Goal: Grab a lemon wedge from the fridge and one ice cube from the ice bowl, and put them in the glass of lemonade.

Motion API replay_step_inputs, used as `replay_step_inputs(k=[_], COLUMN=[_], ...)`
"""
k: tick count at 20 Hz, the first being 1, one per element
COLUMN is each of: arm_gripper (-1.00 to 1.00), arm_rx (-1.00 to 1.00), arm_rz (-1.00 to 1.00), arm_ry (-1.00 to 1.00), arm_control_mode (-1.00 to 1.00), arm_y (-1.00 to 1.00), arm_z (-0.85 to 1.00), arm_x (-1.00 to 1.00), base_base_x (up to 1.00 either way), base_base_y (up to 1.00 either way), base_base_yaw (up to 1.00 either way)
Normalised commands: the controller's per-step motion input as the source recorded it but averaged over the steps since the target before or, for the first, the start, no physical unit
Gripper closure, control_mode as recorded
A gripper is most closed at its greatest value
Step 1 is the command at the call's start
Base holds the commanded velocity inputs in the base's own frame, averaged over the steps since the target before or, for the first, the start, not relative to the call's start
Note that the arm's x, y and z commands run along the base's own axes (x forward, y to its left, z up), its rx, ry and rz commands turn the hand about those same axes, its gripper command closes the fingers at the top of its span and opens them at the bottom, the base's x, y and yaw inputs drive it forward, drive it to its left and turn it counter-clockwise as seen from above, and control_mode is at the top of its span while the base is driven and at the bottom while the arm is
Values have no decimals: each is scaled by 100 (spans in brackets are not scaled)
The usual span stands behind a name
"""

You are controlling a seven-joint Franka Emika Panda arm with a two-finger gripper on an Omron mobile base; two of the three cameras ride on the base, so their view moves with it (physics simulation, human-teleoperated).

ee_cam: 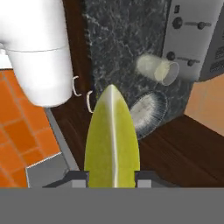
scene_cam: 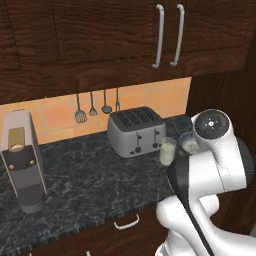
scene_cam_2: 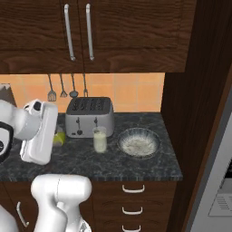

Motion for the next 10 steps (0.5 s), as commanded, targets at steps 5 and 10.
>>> replay_step_inputs(k=[5,10], arm_gripper=[100,100], arm_rx=[-70,-72], arm_rz=[45,40], arm_ry=[17,34], arm_control_mode=[-100,-100], arm_y=[-4,-8], arm_z=[0,-21], arm_x=[0,0], base_base_x=[0,0], base_base_y=[0,0], base_base_yaw=[0,0])
